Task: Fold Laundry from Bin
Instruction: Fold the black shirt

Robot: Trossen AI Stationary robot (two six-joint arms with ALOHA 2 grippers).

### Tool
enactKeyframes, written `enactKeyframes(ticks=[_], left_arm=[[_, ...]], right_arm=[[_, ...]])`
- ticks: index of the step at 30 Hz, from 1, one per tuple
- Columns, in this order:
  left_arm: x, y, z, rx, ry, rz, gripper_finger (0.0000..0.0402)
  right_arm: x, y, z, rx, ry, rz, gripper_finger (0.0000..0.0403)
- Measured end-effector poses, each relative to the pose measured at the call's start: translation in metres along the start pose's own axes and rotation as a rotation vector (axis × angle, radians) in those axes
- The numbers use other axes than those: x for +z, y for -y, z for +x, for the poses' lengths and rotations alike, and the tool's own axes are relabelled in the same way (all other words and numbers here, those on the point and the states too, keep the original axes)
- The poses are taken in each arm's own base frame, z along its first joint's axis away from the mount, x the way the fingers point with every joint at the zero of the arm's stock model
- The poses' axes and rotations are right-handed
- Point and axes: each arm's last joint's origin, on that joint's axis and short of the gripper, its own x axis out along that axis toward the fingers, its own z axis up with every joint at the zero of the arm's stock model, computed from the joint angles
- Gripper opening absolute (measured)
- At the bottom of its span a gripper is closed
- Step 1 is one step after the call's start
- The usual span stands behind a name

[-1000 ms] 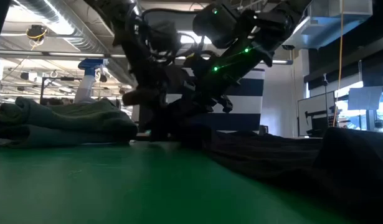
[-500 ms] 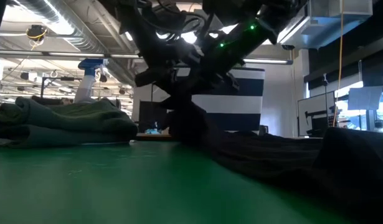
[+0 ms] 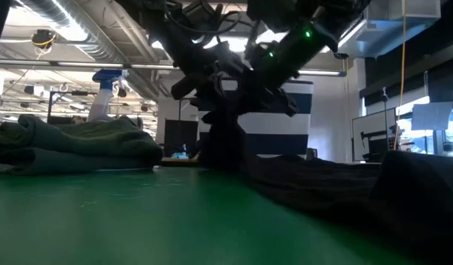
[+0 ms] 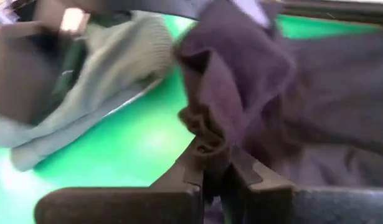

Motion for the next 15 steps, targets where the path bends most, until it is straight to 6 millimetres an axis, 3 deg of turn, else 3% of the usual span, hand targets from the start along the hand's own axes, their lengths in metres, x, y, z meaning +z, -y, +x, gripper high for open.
enactKeyframes(ticks=[8,15], left_arm=[[0.0000,0.0011,0.0118,0.006,0.010,-0.046,0.0009],[-0.0017,0.0001,0.0045,0.021,-0.044,-0.175,0.0061]], right_arm=[[-0.0105,0.0108,0.0022,-0.038,-0.016,0.048,0.0025],[-0.0105,0.0114,0.0026,-0.041,-0.018,0.038,0.0025]])
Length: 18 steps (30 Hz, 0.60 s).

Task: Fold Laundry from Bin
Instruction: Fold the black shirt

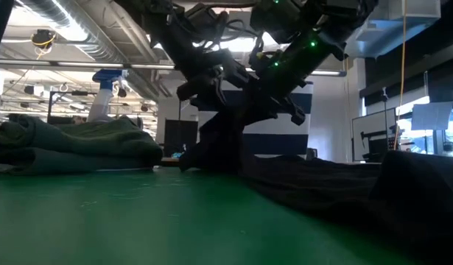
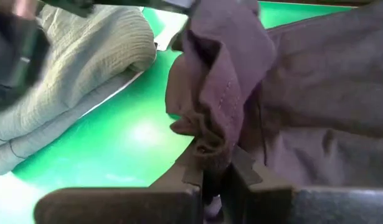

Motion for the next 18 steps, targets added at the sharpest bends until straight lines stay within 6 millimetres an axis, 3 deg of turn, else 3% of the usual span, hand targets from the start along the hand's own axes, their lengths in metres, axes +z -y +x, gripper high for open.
enactKeyframes(ticks=[6,11,18], left_arm=[[-0.005,0.000,-0.023,-0.071,-0.063,-0.109,0.0135],[-0.021,0.000,-0.045,-0.198,-0.161,-0.183,0.0186],[-0.057,0.008,-0.033,-0.311,-0.214,-0.295,0.0202]], right_arm=[[0.003,0.002,0.002,0.007,-0.010,-0.011,0.0026],[0.002,0.002,0.003,0.017,-0.021,-0.033,0.0026],[0.002,0.002,0.003,0.020,-0.029,-0.050,0.0026]])
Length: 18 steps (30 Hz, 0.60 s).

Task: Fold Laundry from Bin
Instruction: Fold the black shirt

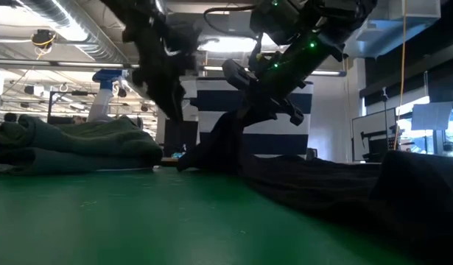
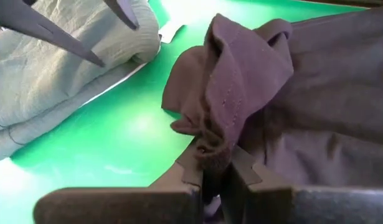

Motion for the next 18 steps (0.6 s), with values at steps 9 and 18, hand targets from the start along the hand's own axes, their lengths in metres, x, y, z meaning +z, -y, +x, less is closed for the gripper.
enactKeyframes(ticks=[9,18], left_arm=[[-0.026,0.017,0.050,0.073,0.113,-0.018,0.0199],[-0.042,0.030,0.073,0.100,0.232,-0.038,0.0199]], right_arm=[[0.003,0.003,0.002,-0.005,-0.002,-0.005,0.0026],[0.004,0.004,0.003,-0.001,-0.006,-0.002,0.0026]])
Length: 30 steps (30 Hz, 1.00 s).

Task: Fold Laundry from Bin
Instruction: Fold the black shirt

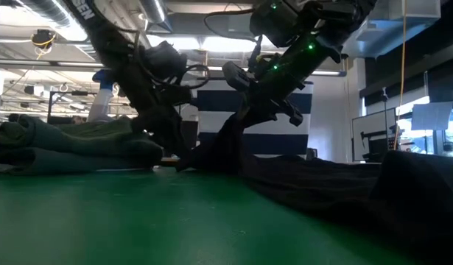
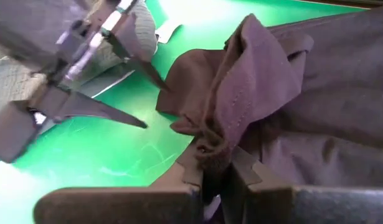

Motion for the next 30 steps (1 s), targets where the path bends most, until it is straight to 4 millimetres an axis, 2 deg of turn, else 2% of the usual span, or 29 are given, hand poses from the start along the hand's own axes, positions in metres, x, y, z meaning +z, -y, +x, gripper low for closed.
enactKeyframes(ticks=[6,9,12,15,17,19,25,28,30], left_arm=[[-0.007,0.000,0.023,0.014,0.007,0.003,0.0198],[-0.010,0.000,0.028,0.043,-0.015,0.006,0.0183],[-0.010,-0.001,0.029,0.075,-0.030,0.021,0.0142],[-0.009,-0.003,0.024,0.103,-0.046,0.072,0.0079],[-0.001,-0.006,0.018,0.117,-0.046,0.094,0.0033],[0.017,-0.011,0.005,0.129,-0.014,0.119,0.0010],[0.064,-0.031,-0.034,0.148,0.155,0.123,0.0002],[0.077,-0.042,-0.042,0.138,0.213,0.107,0.0001],[0.077,-0.048,-0.039,0.136,0.210,0.098,0.0001]], right_arm=[[0.000,0.000,0.000,0.000,0.000,0.001,0.0026],[0.000,0.000,0.000,0.001,-0.003,0.000,0.0026],[0.000,0.000,0.000,0.000,-0.003,0.000,0.0026],[0.000,0.000,0.000,-0.001,-0.004,0.000,0.0026],[-0.001,0.001,0.000,-0.005,-0.008,-0.002,0.0026],[-0.001,0.001,0.000,-0.006,-0.010,0.003,0.0026],[-0.003,0.002,0.000,-0.017,-0.030,0.039,0.0026],[-0.003,0.003,0.000,-0.024,-0.035,0.049,0.0026],[-0.004,0.003,0.000,-0.029,-0.038,0.057,0.0026]])
